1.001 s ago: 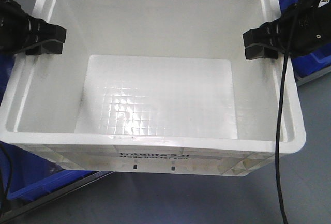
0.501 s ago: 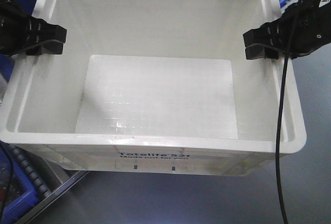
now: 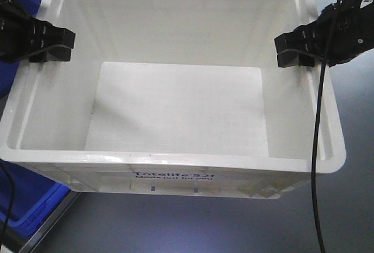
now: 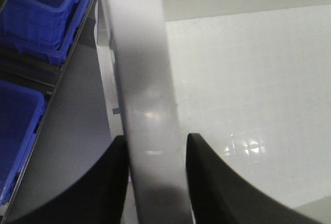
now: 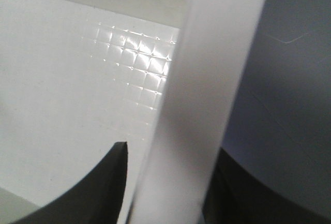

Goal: Move bin from left to right shelf
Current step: 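Keep the tote gripped with both grippers while the base turns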

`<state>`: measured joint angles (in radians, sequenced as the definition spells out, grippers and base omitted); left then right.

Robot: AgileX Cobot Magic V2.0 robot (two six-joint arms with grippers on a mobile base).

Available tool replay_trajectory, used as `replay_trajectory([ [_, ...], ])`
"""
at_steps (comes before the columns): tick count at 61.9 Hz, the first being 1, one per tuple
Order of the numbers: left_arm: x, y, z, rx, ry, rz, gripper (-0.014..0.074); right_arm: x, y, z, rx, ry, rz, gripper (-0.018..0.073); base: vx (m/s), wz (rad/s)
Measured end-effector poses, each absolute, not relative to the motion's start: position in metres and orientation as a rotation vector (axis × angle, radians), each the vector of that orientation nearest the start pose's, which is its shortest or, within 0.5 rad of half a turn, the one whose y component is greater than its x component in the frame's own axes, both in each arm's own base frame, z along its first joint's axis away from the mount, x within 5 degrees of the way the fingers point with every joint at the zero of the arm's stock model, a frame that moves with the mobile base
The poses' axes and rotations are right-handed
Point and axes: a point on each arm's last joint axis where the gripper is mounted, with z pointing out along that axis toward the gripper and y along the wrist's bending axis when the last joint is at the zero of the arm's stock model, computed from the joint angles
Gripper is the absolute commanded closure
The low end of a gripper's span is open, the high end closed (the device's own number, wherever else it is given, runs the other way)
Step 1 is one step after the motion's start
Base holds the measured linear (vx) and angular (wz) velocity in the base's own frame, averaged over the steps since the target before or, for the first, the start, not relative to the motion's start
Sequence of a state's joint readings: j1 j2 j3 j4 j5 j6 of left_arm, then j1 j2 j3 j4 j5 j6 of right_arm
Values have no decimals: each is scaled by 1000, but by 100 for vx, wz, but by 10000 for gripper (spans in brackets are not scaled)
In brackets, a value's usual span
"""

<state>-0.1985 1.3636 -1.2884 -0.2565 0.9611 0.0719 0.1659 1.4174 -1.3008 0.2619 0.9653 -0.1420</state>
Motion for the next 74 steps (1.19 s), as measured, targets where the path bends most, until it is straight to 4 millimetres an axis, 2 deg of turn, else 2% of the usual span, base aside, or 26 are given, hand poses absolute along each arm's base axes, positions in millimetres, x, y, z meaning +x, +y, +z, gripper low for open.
replay_trajectory([
  [74, 274, -74, 361, 239, 2503, -376, 601, 289, 68, 349, -283, 2535, 342, 564, 18, -55],
])
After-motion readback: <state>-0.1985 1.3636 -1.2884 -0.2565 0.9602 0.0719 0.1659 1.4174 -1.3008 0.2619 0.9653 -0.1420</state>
